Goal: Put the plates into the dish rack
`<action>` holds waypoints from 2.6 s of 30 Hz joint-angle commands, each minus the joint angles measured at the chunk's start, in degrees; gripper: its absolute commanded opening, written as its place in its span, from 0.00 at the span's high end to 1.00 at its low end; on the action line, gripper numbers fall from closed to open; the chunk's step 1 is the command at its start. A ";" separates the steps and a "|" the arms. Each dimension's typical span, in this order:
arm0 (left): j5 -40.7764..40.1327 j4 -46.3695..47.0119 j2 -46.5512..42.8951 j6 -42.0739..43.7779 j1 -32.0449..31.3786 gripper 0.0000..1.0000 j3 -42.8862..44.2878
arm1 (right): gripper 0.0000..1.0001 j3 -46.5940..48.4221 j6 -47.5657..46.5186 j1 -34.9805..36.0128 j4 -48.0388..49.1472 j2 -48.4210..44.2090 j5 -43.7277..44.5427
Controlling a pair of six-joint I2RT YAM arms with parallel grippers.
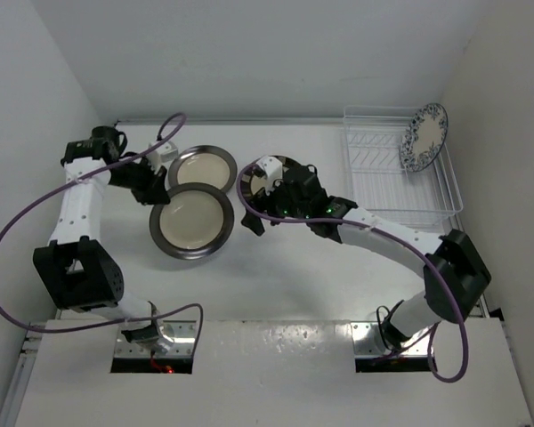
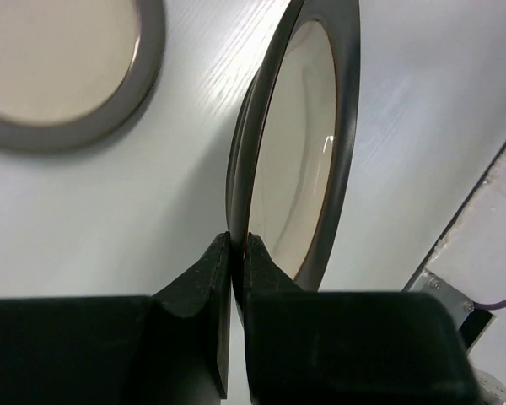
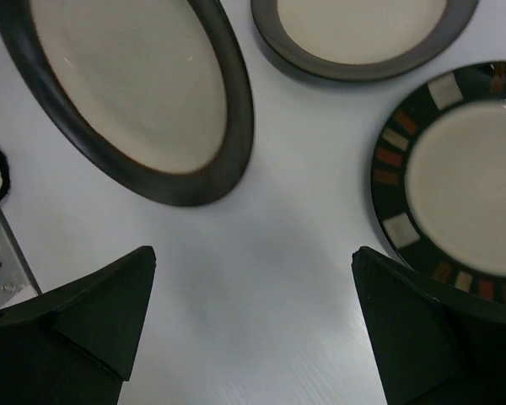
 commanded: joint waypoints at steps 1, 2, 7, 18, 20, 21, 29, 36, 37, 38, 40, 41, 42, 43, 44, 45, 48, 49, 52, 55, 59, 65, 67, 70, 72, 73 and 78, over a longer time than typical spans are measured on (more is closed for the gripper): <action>10.08 -2.35 -3.22 0.31 -4.86 1.00 4.64 | 0.00 2.91 -1.27 -1.64 9.49 2.09 -7.03; 11.65 -2.35 -3.22 0.30 -5.74 1.00 4.65 | 0.00 2.91 -0.83 -1.99 10.73 2.53 -8.00; 16.06 -2.35 -3.22 -1.89 -8.73 1.00 6.32 | 0.02 2.65 4.36 -3.84 17.58 6.22 -12.23; 16.69 3.17 -2.69 -10.39 -9.79 1.00 6.32 | 1.00 -1.12 10.34 -3.93 26.38 5.27 -14.35; 15.19 7.47 -2.17 -14.36 -9.79 0.86 6.32 | 1.00 -1.92 11.30 -4.10 27.44 3.16 -13.46; 14.14 9.06 -2.17 -17.94 -9.79 0.69 5.80 | 1.00 -1.75 11.39 -4.45 27.09 2.63 -11.81; -4.03 23.65 0.20 -36.24 -6.55 0.00 8.61 | 1.00 6.76 10.18 -13.14 14.71 -6.07 6.56; -15.93 27.36 5.12 -42.76 -2.33 0.00 10.54 | 1.00 17.83 0.18 -29.66 7.31 -7.05 20.63; -15.23 27.36 6.26 -43.46 -2.32 0.00 9.85 | 1.00 20.29 -1.68 -33.25 7.49 -6.52 22.90; -13.74 27.36 6.88 -43.47 -1.80 0.00 8.97 | 1.00 22.49 -3.61 -34.24 7.66 -6.08 25.89; -13.20 27.36 8.02 -44.08 -1.18 0.00 8.44 | 1.00 25.31 -11.35 -38.26 9.32 -2.66 30.11; -12.42 27.36 9.25 -44.08 -1.18 0.00 8.43 | 1.00 26.98 -12.50 -39.42 9.77 -0.74 32.22; -12.41 27.36 9.26 -44.60 -1.18 0.00 8.43 | 1.00 27.52 -16.69 -40.13 10.38 1.20 33.38; -11.89 27.36 10.13 -44.61 -0.65 0.00 8.43 | 1.00 28.57 -19.86 -41.97 13.09 2.17 34.00; -11.88 27.36 10.14 -44.61 -0.65 0.00 8.43 | 1.00 28.75 -21.11 -42.77 14.33 4.10 36.09; -11.88 27.36 10.83 -44.61 -0.65 0.00 8.43 | 1.00 28.84 -23.91 -43.82 16.61 4.99 36.63; -12.49 27.36 11.98 -44.08 -0.12 0.00 8.43 | 1.00 30.68 -28.50 -46.62 21.89 10.68 39.10; -12.50 27.36 12.51 -44.08 0.40 0.00 8.43 | 1.00 32.43 -30.07 -47.08 22.34 11.58 39.88; -12.50 27.36 13.13 -44.08 0.41 0.00 8.43 | 1.00 34.20 -33.50 -48.05 24.44 15.78 42.52; -12.50 27.36 14.18 -44.08 0.93 0.00 7.91 | 1.00 33.41 -34.31 -48.31 25.50 18.00 43.14; -12.50 27.36 14.18 -44.08 0.93 0.00 7.38 | 1.00 29.82 -35.19 -48.40 26.56 19.32 44.11; -13.11 27.36 14.71 -44.08 0.93 0.00 7.38 | 1.00 26.91 -30.98 -48.49 24.90 19.76 44.29; -13.64 27.36 14.71 -44.08 0.93 0.00 7.38 | 1.00 25.24 -29.66 -48.40 24.36 19.06 44.37; -13.64 27.36 14.71 -44.08 0.93 0.00 7.38 | 1.00 23.13 -25.62 -48.57 23.23 17.83 44.64; -13.64 27.36 14.71 -44.08 0.93 0.00 7.38 | 1.00 20.60 -21.77 -48.40 22.26 16.42 44.29; -13.64 27.36 14.71 -44.08 0.93 0.00 7.38 | 1.00 19.62 -21.04 -48.49 21.99 16.16 44.46; -13.64 27.36 15.24 -44.08 0.41 0.00 6.32 | 1.00 15.57 -16.30 -48.84 21.29 15.63 44.29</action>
